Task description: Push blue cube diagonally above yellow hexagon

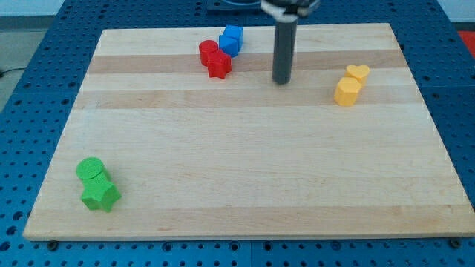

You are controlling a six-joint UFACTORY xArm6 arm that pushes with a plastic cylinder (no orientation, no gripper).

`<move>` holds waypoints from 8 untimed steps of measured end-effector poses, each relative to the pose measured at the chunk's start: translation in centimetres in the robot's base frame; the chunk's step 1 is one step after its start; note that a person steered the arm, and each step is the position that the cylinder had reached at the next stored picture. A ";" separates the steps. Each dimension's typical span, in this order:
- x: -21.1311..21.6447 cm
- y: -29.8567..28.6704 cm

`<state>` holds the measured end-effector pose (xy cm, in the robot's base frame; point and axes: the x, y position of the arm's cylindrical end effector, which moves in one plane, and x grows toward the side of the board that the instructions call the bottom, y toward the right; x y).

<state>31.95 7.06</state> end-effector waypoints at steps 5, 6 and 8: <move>-12.6 -6.6; -12.5 -6.8; -11.6 -5.0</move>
<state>20.31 2.09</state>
